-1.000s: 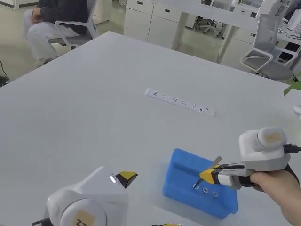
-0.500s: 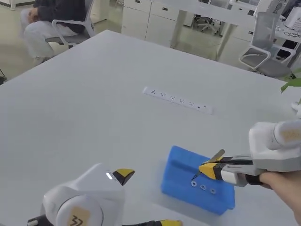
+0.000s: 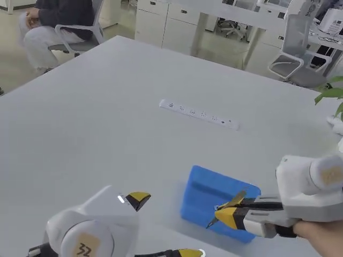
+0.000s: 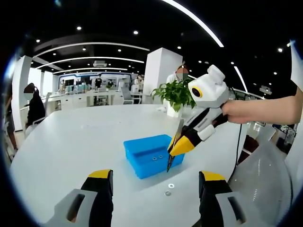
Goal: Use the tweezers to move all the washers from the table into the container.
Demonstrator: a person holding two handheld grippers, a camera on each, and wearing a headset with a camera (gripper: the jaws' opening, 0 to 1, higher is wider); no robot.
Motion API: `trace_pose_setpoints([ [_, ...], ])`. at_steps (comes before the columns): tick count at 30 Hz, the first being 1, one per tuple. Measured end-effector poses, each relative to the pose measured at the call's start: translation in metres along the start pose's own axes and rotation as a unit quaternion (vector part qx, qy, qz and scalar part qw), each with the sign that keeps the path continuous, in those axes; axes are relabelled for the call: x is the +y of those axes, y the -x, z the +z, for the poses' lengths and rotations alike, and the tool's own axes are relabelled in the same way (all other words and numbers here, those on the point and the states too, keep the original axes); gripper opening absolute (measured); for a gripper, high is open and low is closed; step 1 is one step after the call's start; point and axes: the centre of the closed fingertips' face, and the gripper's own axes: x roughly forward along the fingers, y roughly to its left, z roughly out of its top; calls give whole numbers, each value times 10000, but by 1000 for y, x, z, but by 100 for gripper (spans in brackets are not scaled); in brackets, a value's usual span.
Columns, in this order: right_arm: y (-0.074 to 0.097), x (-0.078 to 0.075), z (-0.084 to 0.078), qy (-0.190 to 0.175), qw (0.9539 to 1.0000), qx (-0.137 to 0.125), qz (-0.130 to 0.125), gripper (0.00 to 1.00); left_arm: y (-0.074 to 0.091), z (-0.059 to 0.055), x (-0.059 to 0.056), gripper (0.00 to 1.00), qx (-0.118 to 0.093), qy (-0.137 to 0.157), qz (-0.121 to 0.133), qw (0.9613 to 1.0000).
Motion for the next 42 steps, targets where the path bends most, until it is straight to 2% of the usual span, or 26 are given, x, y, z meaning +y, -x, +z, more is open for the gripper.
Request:
trace_pose_setpoints([
  [6, -14, 3, -19, -24, 9997, 225, 63, 3, 0, 0, 1, 74, -10, 13, 28, 10000],
  [10, -17, 4, -22, -30, 9996, 263, 94, 3, 0, 0, 1, 74, 3, 0, 36, 10000],
  [13, -17, 1, -24, 99, 9993, 361, 53, 3, 0, 0, 2, 74, 3, 3, 38, 10000],
  [25, -18, 7, -27, 287, 9985, 463, 98, 4, -1, -1, 1, 74, 34, -14, 14, 10000],
  [33, -19, 10, -27, 611, 9966, 554, 86, 4, -1, -2, 1, 74, 40, -22, 15, 10000],
  [42, -18, 10, -26, 542, 9974, 471, 95, 4, 0, -2, 1, 73, 41, -31, 21, 10000],
])
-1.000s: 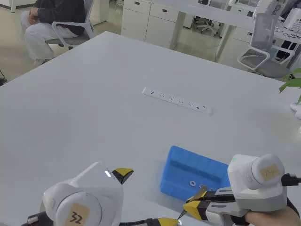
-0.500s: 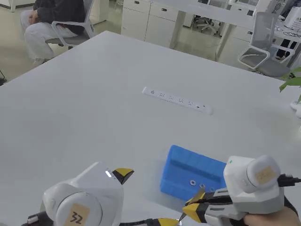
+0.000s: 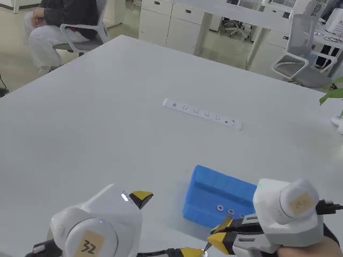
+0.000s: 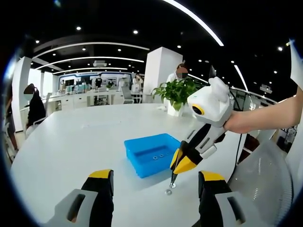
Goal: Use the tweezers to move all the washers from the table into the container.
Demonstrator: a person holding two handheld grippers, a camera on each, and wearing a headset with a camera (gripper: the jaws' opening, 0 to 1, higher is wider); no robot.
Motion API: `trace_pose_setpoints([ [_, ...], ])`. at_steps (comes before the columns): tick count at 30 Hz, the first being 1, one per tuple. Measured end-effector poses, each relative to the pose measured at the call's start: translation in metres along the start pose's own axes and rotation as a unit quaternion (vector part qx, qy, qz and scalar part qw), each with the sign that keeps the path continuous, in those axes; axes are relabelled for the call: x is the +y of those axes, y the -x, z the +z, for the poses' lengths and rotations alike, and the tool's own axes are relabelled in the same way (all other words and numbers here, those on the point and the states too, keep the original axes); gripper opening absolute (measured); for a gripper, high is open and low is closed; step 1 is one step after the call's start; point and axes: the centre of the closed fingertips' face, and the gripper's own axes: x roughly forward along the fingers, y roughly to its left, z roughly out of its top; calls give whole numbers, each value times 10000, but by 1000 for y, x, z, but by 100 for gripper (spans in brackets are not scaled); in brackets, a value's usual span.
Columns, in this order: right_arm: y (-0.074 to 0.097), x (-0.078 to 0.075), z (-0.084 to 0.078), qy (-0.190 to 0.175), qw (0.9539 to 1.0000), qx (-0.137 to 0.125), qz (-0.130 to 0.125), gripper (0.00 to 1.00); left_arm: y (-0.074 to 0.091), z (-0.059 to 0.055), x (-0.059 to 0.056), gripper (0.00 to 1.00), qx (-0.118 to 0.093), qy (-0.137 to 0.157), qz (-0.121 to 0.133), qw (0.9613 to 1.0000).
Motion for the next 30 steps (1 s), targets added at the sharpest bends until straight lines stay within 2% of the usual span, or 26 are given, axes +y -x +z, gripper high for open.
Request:
trace_pose_setpoints([
  [12, 0, -3, -1, 110, 9999, 37, -89, 4, 0, -1, 0, 73, 30, -27, -7, 10000],
  [18, -1, -1, -2, 74, 10000, 52, -41, 5, 0, -2, 0, 72, 51, -43, -4, 10000],
  [25, -2, 0, -3, 356, 9993, 106, -75, 4, 0, -2, 0, 72, 56, -54, -10, 10000],
  [30, -1, -1, -2, 356, 9993, 77, -106, 3, 0, -2, 0, 72, 56, -52, -9, 10000],
])
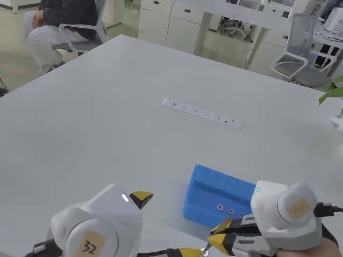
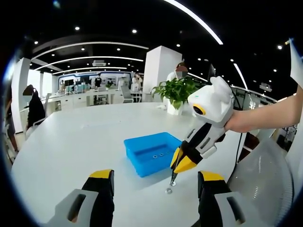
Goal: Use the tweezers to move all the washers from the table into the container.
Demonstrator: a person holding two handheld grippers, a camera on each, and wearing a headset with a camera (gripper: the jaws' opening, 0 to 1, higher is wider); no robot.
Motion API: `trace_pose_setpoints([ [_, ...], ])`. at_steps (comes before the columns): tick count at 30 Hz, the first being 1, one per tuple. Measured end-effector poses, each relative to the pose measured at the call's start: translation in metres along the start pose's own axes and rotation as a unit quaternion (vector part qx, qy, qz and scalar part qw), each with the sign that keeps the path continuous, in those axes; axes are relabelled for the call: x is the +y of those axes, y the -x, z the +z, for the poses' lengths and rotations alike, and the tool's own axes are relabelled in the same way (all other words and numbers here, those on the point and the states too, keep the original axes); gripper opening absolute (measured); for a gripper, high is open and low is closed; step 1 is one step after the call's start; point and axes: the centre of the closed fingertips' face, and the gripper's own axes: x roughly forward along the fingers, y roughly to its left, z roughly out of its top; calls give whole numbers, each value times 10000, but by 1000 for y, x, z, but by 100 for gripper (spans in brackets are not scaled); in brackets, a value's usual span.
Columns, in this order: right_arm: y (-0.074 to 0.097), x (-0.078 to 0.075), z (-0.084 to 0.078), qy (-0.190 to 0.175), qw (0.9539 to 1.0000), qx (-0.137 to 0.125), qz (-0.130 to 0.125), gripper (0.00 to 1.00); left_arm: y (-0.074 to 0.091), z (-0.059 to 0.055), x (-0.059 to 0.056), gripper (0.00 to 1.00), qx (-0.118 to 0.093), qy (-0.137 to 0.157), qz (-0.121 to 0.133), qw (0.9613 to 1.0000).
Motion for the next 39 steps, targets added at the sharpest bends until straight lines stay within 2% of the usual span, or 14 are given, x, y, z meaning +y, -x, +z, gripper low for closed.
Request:
trace_pose_setpoints([
  [5, 6, -2, 5, -125, 9999, -106, 13, 3, 0, 0, -1, 72, -8, 1, -20, 10000],
  [9, 12, -5, 12, -240, 9993, -289, -36, 3, 0, 0, -1, 72, -2, -6, -30, 10000],
  [18, 40, -20, 42, -462, 9954, -814, -179, 3, -1, 0, -3, 72, 28, -29, -62, 10000],
  [24, 55, -33, 60, -717, 9906, -1149, -173, 4, -1, 0, -2, 72, 23, -19, -64, 10000],
  [33, 56, -60, 68, -954, 9870, -1261, -300, 3, 0, 0, -1, 72, -3, 2, -35, 10000],
  [39, 40, -75, 66, -1015, 9886, -1066, -318, 3, 0, 0, 0, 72, -9, 23, -12, 10000],
])
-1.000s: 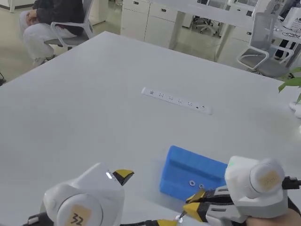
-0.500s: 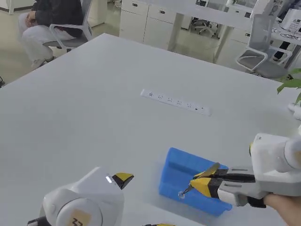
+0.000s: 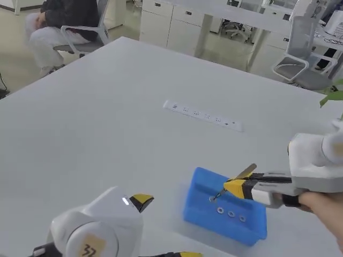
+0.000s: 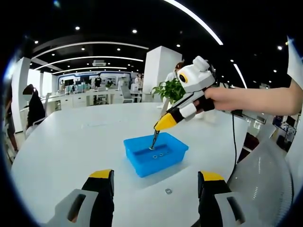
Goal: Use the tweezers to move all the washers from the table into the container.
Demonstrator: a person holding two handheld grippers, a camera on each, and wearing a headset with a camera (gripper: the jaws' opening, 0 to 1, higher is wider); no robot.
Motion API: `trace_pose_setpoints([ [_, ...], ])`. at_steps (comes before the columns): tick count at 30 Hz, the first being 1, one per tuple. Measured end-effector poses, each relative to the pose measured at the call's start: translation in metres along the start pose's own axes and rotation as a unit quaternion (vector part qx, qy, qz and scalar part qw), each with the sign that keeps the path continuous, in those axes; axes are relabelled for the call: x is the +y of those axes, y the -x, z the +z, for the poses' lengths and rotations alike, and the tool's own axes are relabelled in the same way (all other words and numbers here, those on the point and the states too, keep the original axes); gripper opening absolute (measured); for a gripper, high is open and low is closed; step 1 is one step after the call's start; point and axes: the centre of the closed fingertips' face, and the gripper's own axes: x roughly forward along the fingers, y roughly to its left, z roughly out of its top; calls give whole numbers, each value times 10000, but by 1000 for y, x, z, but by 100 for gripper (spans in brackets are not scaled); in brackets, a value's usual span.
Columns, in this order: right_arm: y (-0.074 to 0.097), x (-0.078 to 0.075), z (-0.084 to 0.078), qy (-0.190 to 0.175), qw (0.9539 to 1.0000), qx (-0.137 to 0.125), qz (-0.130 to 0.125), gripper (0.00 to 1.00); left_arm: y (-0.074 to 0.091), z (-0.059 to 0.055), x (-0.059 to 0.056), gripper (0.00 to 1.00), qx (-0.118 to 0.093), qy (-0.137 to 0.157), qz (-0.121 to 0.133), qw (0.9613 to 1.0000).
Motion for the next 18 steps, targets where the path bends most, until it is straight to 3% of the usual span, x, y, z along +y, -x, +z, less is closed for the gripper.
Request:
trace_pose_setpoints([
  [11, -27, -17, -17, 54, 9987, 491, -80, 3, 0, 0, 0, 72, 6, 7, 6, 10000],
  [18, -35, -24, -28, 95, 9973, 718, -125, 3, 0, 0, 0, 72, 3, 19, 1, 10000],
])
